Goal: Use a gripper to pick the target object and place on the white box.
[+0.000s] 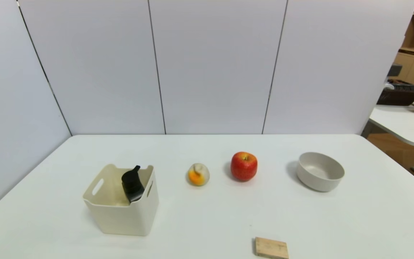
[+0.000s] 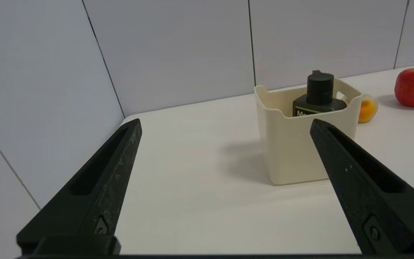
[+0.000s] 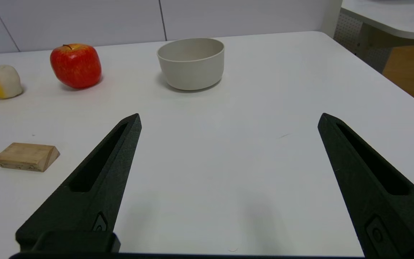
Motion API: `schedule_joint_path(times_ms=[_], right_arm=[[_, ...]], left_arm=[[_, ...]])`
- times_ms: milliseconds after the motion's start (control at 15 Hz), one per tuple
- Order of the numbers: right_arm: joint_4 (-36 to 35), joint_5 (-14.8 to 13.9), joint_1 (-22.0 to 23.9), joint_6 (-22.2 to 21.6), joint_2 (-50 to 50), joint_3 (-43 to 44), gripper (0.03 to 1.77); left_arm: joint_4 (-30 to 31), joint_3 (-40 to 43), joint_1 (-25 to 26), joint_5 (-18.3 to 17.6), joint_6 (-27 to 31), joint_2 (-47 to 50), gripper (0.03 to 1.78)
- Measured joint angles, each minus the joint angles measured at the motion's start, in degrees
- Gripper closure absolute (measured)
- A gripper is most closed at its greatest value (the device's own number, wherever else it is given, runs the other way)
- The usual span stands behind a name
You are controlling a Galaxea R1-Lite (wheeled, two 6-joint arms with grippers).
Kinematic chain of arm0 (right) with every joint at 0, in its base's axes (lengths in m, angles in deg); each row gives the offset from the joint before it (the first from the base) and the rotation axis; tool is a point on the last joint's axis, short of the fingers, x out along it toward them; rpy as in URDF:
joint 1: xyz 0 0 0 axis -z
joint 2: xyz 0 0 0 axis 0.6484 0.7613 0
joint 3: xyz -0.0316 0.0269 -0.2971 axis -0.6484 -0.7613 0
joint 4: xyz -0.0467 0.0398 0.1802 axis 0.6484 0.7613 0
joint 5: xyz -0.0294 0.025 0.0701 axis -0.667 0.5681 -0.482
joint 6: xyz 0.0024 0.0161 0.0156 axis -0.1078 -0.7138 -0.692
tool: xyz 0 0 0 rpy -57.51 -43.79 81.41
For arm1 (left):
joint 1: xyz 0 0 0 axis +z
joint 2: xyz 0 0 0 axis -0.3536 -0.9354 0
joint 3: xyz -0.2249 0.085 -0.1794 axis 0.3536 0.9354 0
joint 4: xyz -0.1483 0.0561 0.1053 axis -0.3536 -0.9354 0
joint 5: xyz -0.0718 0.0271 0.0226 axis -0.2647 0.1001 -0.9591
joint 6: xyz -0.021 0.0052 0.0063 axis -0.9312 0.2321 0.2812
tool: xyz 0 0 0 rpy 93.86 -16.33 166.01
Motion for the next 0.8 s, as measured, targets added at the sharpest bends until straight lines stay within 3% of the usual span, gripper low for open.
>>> schedule_joint_path(times_ms=[133,400,800], right_arm=[[0.0,0.0,0.0,0.0,0.0,0.0,0.1],[0.0,0.0,0.0,0.0,0.0,0.0,0.1],[0.0,0.0,0.0,0.0,0.0,0.0,0.1]], left_arm=[[3.3,4.7,0.0,0.1,0.1,0.3,0.12],[-6.8,6.3,0.0,1.3,-0.3,0.4,0.12],[-7.5,6.3,0.0,2.8,-4.5,0.5,0.12]])
